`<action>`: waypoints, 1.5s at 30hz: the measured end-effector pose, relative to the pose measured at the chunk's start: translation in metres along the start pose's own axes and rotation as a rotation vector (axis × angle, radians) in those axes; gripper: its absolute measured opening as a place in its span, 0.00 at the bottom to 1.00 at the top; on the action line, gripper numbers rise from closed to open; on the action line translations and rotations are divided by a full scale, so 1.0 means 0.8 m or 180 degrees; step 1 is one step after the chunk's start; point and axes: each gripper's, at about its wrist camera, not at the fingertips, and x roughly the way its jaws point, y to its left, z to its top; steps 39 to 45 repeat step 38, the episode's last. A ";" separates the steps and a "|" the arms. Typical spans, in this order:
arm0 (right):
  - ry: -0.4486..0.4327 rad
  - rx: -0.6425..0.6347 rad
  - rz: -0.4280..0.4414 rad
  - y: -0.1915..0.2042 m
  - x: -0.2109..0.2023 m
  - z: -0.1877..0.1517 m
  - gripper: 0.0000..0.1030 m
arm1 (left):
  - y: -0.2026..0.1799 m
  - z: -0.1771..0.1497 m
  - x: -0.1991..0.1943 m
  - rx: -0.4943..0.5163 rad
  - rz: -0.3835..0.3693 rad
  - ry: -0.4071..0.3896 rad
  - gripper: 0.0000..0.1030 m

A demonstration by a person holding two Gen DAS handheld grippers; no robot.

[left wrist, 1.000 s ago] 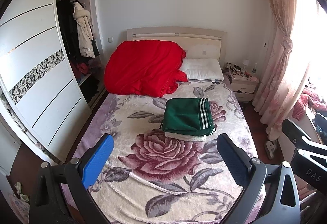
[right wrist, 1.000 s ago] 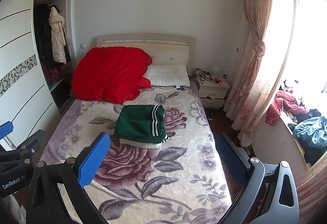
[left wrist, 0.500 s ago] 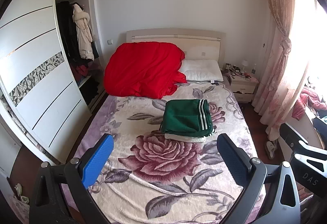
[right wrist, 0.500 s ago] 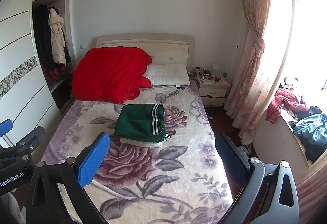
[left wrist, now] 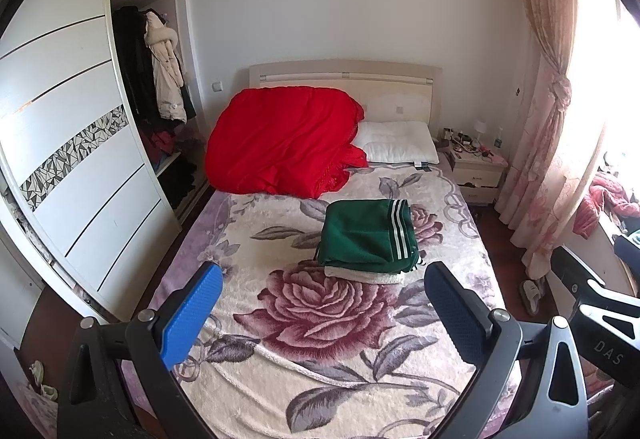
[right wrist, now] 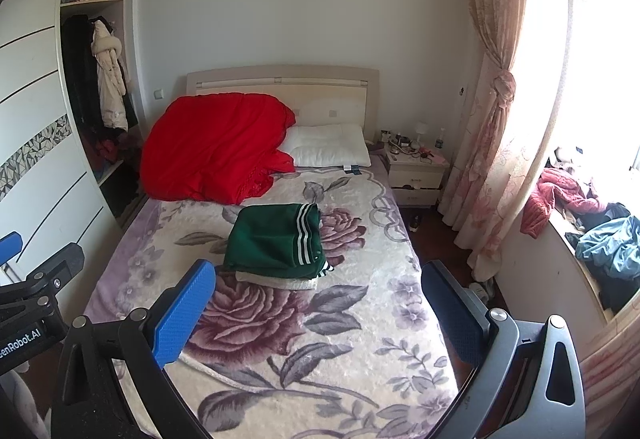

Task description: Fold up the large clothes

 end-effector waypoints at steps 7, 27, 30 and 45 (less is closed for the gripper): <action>0.0000 0.0016 -0.0032 -0.003 -0.002 0.001 1.00 | 0.002 0.004 0.001 0.0006 0.0013 -0.0007 1.00; -0.0023 0.0052 -0.0081 -0.003 -0.004 0.000 1.00 | 0.005 0.008 0.001 -0.0001 0.0027 -0.0035 1.00; -0.0024 0.0058 -0.0080 -0.003 -0.005 -0.001 1.00 | 0.005 0.008 0.002 0.0006 0.0040 -0.0041 1.00; -0.0025 0.0071 -0.0094 -0.003 -0.007 -0.003 1.00 | 0.004 0.006 0.001 -0.0002 0.0021 -0.0066 1.00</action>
